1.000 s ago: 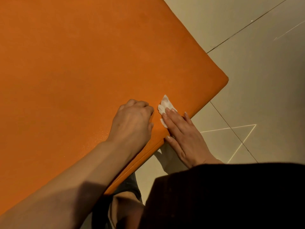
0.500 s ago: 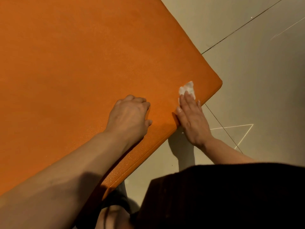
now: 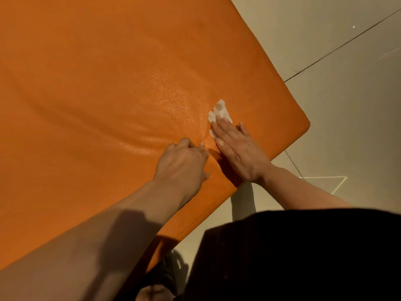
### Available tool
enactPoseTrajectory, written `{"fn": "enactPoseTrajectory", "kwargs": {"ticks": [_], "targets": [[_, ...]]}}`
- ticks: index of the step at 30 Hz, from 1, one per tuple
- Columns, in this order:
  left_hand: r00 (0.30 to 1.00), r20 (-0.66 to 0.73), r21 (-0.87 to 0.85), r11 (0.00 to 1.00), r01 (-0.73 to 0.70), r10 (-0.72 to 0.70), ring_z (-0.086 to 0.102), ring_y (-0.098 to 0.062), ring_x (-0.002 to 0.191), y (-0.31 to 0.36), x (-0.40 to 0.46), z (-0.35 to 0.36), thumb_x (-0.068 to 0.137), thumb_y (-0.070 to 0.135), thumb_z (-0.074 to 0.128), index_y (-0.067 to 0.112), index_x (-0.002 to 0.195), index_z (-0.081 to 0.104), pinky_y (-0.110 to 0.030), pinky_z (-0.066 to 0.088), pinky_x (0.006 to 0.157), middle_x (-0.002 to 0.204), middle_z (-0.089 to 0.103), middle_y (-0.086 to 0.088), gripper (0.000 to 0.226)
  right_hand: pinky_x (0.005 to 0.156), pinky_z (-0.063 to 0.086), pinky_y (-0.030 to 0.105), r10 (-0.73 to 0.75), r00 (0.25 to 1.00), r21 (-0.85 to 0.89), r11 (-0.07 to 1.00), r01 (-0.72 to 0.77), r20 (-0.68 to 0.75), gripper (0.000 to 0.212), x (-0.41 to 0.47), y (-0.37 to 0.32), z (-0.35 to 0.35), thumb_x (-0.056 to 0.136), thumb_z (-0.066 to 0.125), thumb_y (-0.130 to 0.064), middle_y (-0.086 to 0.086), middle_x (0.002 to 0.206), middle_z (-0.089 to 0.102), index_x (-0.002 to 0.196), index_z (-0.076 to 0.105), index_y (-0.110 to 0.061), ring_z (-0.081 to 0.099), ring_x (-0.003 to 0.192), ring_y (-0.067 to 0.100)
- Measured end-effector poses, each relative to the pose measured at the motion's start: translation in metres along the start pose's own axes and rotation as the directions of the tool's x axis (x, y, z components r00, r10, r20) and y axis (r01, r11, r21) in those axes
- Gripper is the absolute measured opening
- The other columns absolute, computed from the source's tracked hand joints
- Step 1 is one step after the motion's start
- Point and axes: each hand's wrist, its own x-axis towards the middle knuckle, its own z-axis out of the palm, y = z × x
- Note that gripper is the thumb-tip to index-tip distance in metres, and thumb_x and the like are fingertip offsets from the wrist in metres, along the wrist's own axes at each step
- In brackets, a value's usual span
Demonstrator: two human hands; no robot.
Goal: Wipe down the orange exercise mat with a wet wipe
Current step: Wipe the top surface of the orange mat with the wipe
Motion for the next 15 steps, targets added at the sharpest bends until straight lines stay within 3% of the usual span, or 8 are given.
{"fn": "enactPoseTrajectory", "kwargs": {"ticks": [4,5,9,10,13,15], "targets": [[0.999,0.039,-0.002,1.000,-0.011,0.011,0.029,-0.014,0.130,-0.001,0.000,0.002,0.098,0.051,0.042,0.026,0.149,0.031,-0.029,0.030,0.100,0.157,0.023,0.012,0.058,0.118,-0.013,0.030,0.244,0.966,0.036,0.970,-0.242,-0.087,0.066,0.018,0.022,-0.015,0.096,0.007,-0.050,-0.002,0.163,0.001,0.154,0.010,-0.021,-0.004,0.148,0.008],[0.999,0.043,0.003,1.000,-0.017,0.017,0.029,-0.014,0.130,-0.002,0.000,0.001,0.097,0.051,0.042,0.027,0.149,0.031,-0.029,0.030,0.100,0.157,0.024,0.012,0.058,0.117,-0.014,0.027,0.215,0.974,0.028,0.977,-0.214,-0.067,0.066,0.018,0.017,-0.015,0.096,0.006,-0.051,-0.001,0.163,0.002,0.154,0.011,-0.020,-0.004,0.148,0.008],[0.999,-0.045,-0.061,0.998,-0.020,0.017,0.034,-0.013,0.128,-0.007,0.000,-0.005,0.094,0.051,0.049,0.028,0.141,0.044,-0.030,0.030,0.100,0.147,0.042,0.012,0.052,0.118,-0.011,0.027,-0.132,0.990,-0.018,0.991,0.133,0.055,0.065,0.020,0.000,-0.010,0.097,0.008,-0.051,-0.003,0.161,0.008,0.154,0.018,-0.020,0.001,0.149,0.007],[0.997,-0.074,-0.082,0.997,-0.016,0.010,0.034,-0.013,0.129,-0.010,0.001,-0.008,0.094,0.050,0.049,0.028,0.139,0.046,-0.030,0.030,0.102,0.146,0.043,0.012,0.050,0.118,-0.011,0.026,-0.114,0.993,-0.019,0.993,0.115,0.040,0.063,0.027,0.003,-0.014,0.098,0.009,-0.050,-0.004,0.162,0.008,0.154,0.018,-0.021,0.002,0.148,0.006],[0.982,-0.154,-0.153,0.985,0.081,-0.105,0.035,-0.016,0.136,-0.029,0.007,-0.021,0.097,0.040,0.051,0.023,0.139,0.049,-0.030,0.026,0.109,0.150,0.041,0.004,0.045,0.117,-0.012,0.025,0.117,0.990,-0.006,0.993,-0.118,-0.077,0.065,0.052,0.011,-0.025,0.096,0.009,-0.051,-0.003,0.163,0.006,0.154,0.015,-0.022,0.000,0.148,0.005],[0.965,-0.179,-0.147,0.975,0.165,-0.191,0.033,-0.020,0.139,-0.052,0.013,-0.032,0.097,0.033,0.052,0.019,0.140,0.047,-0.032,0.023,0.113,0.152,0.038,-0.001,0.046,0.117,-0.013,0.025,0.099,0.993,-0.051,0.993,-0.102,-0.072,0.069,0.065,-0.002,-0.025,0.095,0.006,-0.054,-0.002,0.163,0.003,0.155,0.012,-0.020,-0.003,0.149,0.009]]}}
